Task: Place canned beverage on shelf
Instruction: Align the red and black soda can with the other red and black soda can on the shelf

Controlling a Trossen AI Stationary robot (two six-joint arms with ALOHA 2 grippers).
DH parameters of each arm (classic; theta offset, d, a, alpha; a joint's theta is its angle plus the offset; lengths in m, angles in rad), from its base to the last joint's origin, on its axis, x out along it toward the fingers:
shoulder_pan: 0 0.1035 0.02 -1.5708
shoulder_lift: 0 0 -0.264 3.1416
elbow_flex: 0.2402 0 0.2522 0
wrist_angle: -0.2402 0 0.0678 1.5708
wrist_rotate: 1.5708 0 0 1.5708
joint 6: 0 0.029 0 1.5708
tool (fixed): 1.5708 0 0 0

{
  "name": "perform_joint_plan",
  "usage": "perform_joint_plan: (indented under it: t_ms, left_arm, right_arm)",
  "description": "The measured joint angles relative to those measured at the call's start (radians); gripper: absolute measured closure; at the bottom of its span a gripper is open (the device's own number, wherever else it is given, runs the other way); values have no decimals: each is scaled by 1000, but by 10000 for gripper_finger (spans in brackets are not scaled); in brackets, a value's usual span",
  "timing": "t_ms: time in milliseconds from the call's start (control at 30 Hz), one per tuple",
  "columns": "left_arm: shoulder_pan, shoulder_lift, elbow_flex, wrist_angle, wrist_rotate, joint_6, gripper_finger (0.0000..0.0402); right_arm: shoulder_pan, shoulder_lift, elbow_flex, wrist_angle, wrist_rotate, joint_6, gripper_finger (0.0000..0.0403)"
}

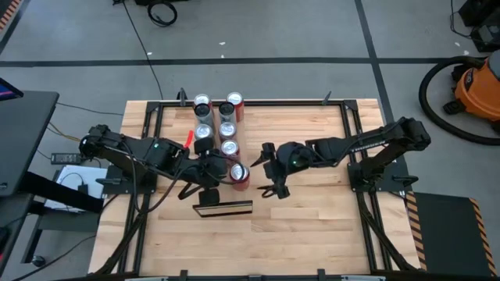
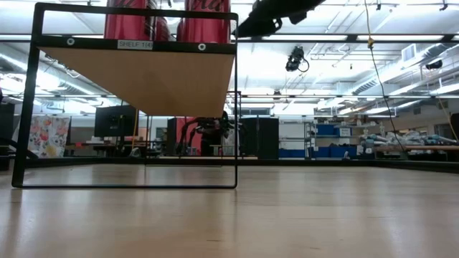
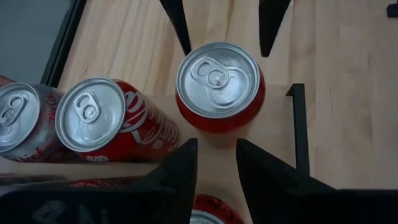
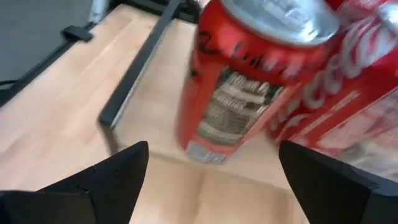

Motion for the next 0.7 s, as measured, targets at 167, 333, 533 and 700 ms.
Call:
perform_joint_plan:
  t_ms: [167,333,533,700]
  left_arm:
    - [0,0,0,-6,0,0,281]
    - [0,0,0,-6,0,2,281]
    - [0,0,0,-6,-24,5,281]
    - [-2,0,0,-18,-27,24,281]
  right_arm:
    - [0,0,-1,-28,-147,33,31]
    - [2,12,-1,17,-245,49,31]
    - [-5,100,-2,134,-241,26,31]
    - [-22,98,-2,113,-240,25,31]
